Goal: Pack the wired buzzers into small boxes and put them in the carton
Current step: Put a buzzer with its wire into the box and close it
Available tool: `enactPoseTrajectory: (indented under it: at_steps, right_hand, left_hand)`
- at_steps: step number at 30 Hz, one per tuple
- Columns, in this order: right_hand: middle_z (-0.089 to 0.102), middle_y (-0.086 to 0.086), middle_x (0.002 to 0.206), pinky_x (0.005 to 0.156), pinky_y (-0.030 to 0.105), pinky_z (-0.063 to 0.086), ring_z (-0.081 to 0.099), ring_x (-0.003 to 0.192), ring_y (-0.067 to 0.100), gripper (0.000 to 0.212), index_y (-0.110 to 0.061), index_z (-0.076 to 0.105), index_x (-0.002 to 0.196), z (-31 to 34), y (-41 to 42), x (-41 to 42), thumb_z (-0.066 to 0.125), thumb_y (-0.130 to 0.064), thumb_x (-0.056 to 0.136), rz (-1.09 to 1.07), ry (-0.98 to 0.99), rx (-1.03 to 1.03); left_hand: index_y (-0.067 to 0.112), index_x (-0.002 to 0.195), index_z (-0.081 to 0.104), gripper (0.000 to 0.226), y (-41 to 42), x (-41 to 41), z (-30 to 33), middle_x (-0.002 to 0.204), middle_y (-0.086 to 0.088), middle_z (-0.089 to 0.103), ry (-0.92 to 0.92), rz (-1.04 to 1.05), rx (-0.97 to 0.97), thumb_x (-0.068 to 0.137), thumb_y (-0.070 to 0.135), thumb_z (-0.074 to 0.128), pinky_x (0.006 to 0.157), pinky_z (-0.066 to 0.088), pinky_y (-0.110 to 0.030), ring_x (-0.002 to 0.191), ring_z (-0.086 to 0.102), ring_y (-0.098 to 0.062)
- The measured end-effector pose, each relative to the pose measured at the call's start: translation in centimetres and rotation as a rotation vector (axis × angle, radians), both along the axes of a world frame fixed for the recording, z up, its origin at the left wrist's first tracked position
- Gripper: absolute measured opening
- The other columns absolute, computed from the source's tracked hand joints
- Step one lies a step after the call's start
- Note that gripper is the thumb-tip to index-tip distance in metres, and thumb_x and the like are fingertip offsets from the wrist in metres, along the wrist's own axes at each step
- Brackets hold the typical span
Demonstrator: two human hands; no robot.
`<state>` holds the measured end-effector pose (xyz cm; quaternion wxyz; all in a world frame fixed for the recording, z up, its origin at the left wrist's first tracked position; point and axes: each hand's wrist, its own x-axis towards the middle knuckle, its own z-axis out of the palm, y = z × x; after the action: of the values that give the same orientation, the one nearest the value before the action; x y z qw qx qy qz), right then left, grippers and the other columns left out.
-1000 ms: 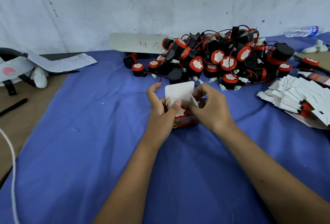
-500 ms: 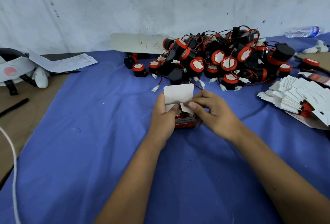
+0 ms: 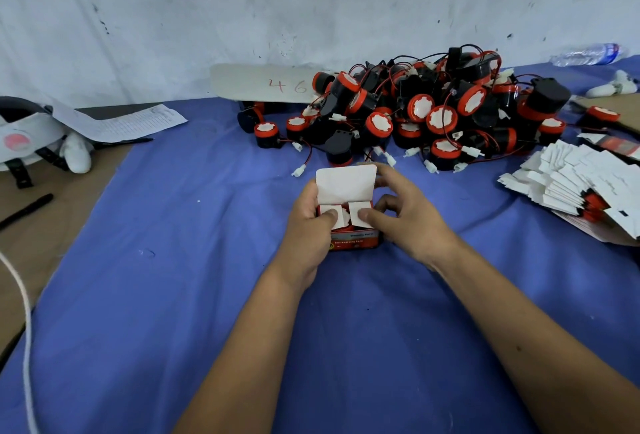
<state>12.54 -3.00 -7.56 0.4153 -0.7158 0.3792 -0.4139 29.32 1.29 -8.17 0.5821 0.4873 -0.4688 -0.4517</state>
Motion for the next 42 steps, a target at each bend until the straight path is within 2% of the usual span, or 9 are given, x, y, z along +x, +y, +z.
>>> enactPoseTrajectory:
  at_steps: [5,9,13,18,22,24,30,37,42]
  right_hand:
    - [0.065,-0.004,0.118,0.080,0.022,0.050,0.064,0.102,0.015,0.049,-0.022,0.076,0.112,-0.2,0.4,0.2,0.058,0.015,0.087,0.093,0.039,-0.235]
    - [0.065,-0.002,0.123,0.081,0.024,0.054,0.064,0.113,0.016,0.041,-0.014,0.077,0.114,-0.3,0.6,-0.6,0.053,-0.004,0.082,0.117,0.081,-0.195]
    - [0.063,-0.019,0.127,0.083,0.017,0.051,0.062,0.120,0.009,0.034,-0.031,0.076,0.118,0.1,0.7,-1.3,0.077,-0.036,0.085,0.185,0.160,-0.211]
    - [0.062,-0.020,0.127,0.073,0.011,0.044,0.062,0.104,-0.002,0.033,-0.031,0.080,0.112,0.4,0.8,-1.3,0.063,-0.053,0.094,0.170,0.272,-0.245]
    - [0.065,-0.014,0.124,0.079,0.014,0.047,0.063,0.106,0.002,0.029,-0.025,0.080,0.112,0.4,0.7,-1.3,0.064,-0.042,0.095,0.151,0.314,-0.281]
    - [0.067,-0.011,0.122,0.089,0.026,0.051,0.062,0.111,0.008,0.025,-0.023,0.080,0.112,0.4,0.7,-1.2,0.072,-0.035,0.091,0.131,0.326,-0.322]
    - [0.070,-0.009,0.114,0.097,0.038,0.051,0.062,0.112,0.011,0.036,-0.023,0.082,0.106,0.5,0.7,-0.8,0.088,-0.042,0.076,0.101,0.315,-0.424]
    - [0.069,-0.010,0.116,0.091,0.029,0.055,0.065,0.107,0.004,0.045,-0.023,0.078,0.116,0.1,1.1,-0.5,0.081,-0.050,0.081,0.095,0.304,-0.500]
    - [0.069,-0.007,0.117,0.088,0.036,0.057,0.066,0.106,0.009,0.041,-0.018,0.077,0.118,-0.2,1.0,-0.2,0.076,-0.044,0.087,0.042,0.358,-0.520]
  left_hand:
    - [0.022,0.097,0.063,0.044,0.3,-0.3,-0.2,0.114,-0.005,0.072,-0.082,0.083,-0.118,0.088,-0.018,0.045,0.081,0.060,-0.036,0.103,0.071,-0.023]
    - [0.017,0.081,0.057,0.022,0.6,-0.1,-0.1,0.123,-0.001,0.070,-0.157,0.002,-0.092,0.080,-0.003,0.051,0.077,0.062,-0.039,0.109,0.070,-0.026]
    - [0.016,0.086,0.057,0.029,0.5,2.1,0.7,0.119,0.003,0.072,-0.297,-0.213,-0.032,0.090,-0.012,0.053,0.077,0.059,-0.031,0.102,0.071,-0.019]
    - [0.008,0.111,0.063,0.034,1.2,4.5,1.7,0.135,0.001,0.069,-0.050,-0.508,0.059,0.078,-0.002,0.060,0.088,0.056,-0.027,0.121,0.067,-0.020]
    - [0.006,0.111,0.069,0.015,0.8,3.9,1.4,0.122,-0.008,0.075,-0.011,-0.173,0.144,0.099,0.012,0.062,0.092,0.057,-0.042,0.111,0.070,-0.034]
    - [0.004,0.103,0.074,0.010,0.5,3.5,0.9,0.107,-0.006,0.079,-0.117,-0.056,0.119,0.099,0.004,0.065,0.085,0.059,-0.035,0.099,0.073,-0.028]
    - [0.016,0.085,0.081,0.021,0.5,3.5,0.9,0.097,-0.004,0.081,-0.195,-0.062,0.104,0.094,0.001,0.070,0.065,0.056,-0.023,0.084,0.076,-0.016]
    - [0.022,0.097,0.079,0.024,0.3,3.6,0.8,0.098,0.002,0.081,-0.200,-0.076,0.088,0.098,0.002,0.066,0.076,0.058,-0.022,0.091,0.075,-0.010]
    - [0.020,0.107,0.080,0.020,0.4,3.7,0.8,0.102,0.002,0.080,-0.232,-0.102,0.075,0.102,0.010,0.063,0.077,0.057,-0.021,0.095,0.076,-0.012]
